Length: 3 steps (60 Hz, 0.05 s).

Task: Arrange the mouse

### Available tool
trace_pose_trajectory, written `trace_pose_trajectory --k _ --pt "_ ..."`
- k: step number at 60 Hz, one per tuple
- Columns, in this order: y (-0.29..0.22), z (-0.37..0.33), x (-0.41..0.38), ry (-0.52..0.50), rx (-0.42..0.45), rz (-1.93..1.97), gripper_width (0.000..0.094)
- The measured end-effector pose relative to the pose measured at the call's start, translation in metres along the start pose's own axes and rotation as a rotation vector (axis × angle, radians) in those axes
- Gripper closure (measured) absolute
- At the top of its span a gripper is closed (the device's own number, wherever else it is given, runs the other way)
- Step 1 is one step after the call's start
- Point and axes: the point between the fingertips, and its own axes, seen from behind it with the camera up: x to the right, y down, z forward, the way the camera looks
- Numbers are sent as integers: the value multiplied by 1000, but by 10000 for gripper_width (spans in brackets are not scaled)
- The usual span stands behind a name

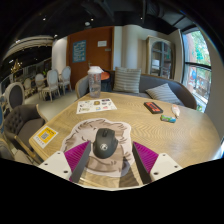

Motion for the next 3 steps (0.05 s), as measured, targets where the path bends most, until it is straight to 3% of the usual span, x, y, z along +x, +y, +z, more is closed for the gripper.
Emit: trace_pose_trajectory --k 3 --pt "6 -27 7 -20 32 26 83"
